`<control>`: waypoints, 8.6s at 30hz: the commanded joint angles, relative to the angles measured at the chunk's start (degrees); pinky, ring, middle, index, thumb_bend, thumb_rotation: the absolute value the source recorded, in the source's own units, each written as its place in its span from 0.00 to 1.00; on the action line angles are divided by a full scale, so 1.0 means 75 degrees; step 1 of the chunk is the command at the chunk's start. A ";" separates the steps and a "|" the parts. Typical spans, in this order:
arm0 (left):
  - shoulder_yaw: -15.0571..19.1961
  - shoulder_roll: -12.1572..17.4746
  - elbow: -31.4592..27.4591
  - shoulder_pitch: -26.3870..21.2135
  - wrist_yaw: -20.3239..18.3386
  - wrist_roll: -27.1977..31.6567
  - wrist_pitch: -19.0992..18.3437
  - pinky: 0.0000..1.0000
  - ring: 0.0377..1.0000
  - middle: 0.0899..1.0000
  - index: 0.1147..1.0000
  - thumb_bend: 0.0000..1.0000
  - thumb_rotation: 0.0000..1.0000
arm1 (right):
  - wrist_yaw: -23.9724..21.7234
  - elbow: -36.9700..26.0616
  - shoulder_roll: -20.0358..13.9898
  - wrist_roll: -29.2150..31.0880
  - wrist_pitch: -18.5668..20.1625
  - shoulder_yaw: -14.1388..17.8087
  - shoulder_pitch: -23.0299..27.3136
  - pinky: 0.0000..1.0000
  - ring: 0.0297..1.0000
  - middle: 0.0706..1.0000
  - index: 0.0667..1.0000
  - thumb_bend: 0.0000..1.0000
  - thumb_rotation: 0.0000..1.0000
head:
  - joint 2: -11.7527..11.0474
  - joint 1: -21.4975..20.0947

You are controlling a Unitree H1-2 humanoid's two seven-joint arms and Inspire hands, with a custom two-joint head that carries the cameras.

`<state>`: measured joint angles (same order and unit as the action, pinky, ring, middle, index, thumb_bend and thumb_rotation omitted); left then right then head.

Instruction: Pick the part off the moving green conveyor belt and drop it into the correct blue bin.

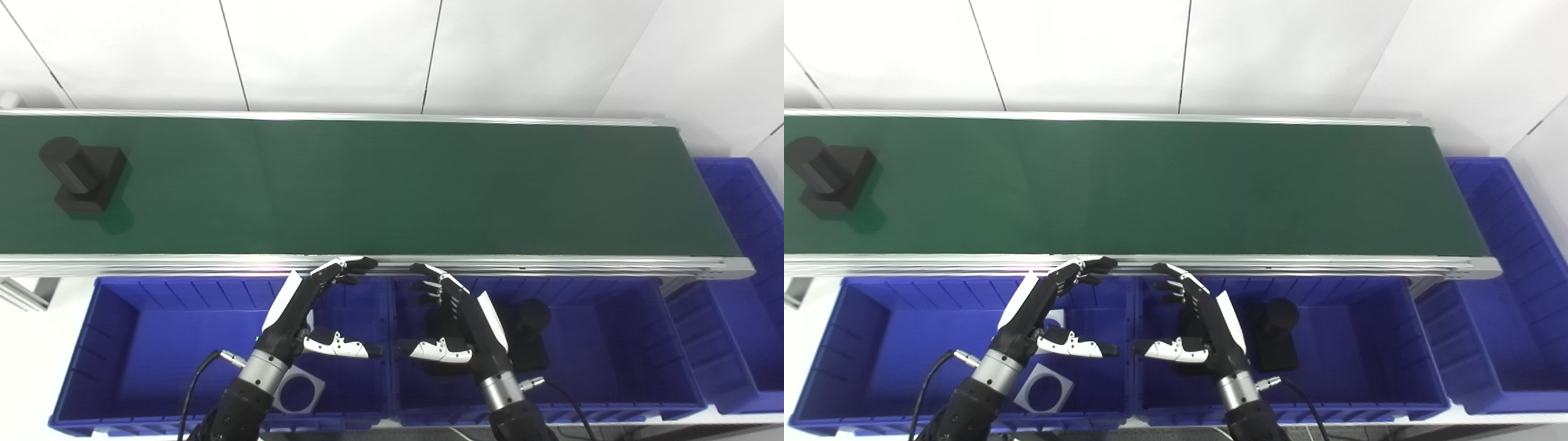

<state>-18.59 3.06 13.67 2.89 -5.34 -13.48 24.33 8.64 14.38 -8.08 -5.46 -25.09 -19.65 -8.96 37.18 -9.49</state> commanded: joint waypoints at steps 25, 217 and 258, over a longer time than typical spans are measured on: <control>-0.0382 0.0106 0.0044 -0.0220 0.0466 0.0168 0.0338 0.68 0.73 0.72 0.69 0.83 0.07 | 0.0089 -0.0315 -0.0057 -0.0008 -0.0244 0.0023 0.0059 0.67 0.75 0.85 0.78 0.93 0.36 | -0.0106 0.0093; -0.2276 0.0346 0.1258 -0.0996 0.2217 0.0481 0.0346 0.65 0.71 0.72 0.64 0.82 0.06 | 0.0071 0.5400 0.1099 -0.0419 -0.0240 0.1184 0.6437 0.62 0.73 0.84 0.82 0.95 0.19 | -0.1333 0.0784; -0.2118 0.0411 0.1036 -0.0873 0.2083 0.0484 0.0346 0.66 0.72 0.71 0.64 0.82 0.07 | 0.0070 0.5481 0.0994 -0.0459 -0.0240 0.1115 0.6109 0.31 0.35 0.41 0.49 0.56 0.00 | -0.1186 0.0748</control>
<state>-34.61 6.02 22.98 -3.20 10.38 -9.92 24.68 9.73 56.62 -0.64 -8.68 -25.09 -11.09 35.75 28.21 -3.96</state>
